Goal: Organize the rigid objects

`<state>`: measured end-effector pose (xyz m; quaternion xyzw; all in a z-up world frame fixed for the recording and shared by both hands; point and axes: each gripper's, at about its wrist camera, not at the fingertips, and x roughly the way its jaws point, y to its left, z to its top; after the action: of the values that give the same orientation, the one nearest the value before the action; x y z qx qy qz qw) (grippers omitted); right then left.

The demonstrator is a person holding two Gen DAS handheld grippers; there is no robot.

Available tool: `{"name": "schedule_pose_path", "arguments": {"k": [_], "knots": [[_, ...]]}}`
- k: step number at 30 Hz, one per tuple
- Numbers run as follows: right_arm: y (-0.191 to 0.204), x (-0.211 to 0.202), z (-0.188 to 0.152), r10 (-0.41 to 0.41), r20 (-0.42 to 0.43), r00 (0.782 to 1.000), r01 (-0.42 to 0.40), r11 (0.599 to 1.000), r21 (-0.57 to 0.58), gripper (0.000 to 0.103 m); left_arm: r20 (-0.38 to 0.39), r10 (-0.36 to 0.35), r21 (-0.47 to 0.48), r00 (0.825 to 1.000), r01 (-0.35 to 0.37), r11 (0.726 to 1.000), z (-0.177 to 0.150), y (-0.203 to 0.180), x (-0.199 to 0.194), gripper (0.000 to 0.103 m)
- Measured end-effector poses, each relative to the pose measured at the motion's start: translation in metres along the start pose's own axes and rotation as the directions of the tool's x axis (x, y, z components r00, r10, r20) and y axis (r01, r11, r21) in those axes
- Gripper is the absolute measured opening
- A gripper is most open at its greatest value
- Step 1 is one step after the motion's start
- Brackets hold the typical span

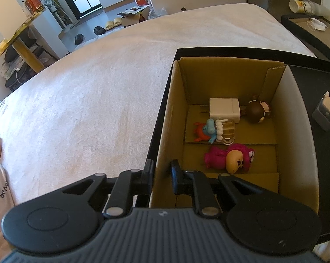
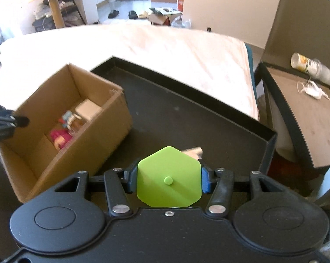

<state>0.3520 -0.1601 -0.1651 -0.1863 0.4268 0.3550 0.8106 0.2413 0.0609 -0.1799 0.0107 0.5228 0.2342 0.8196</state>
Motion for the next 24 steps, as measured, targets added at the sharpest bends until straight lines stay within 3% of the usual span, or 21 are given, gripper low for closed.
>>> {"name": "schedule_pose_path", "arguments": {"k": [24], "knots": [[0.050, -0.029, 0.048, -0.043, 0.119, 0.992, 0.040, 0.999, 0.027, 0.052, 0.024, -0.085, -0.026, 0.996, 0.085, 0.996, -0.004, 0.013, 0.000, 0.012]]}}
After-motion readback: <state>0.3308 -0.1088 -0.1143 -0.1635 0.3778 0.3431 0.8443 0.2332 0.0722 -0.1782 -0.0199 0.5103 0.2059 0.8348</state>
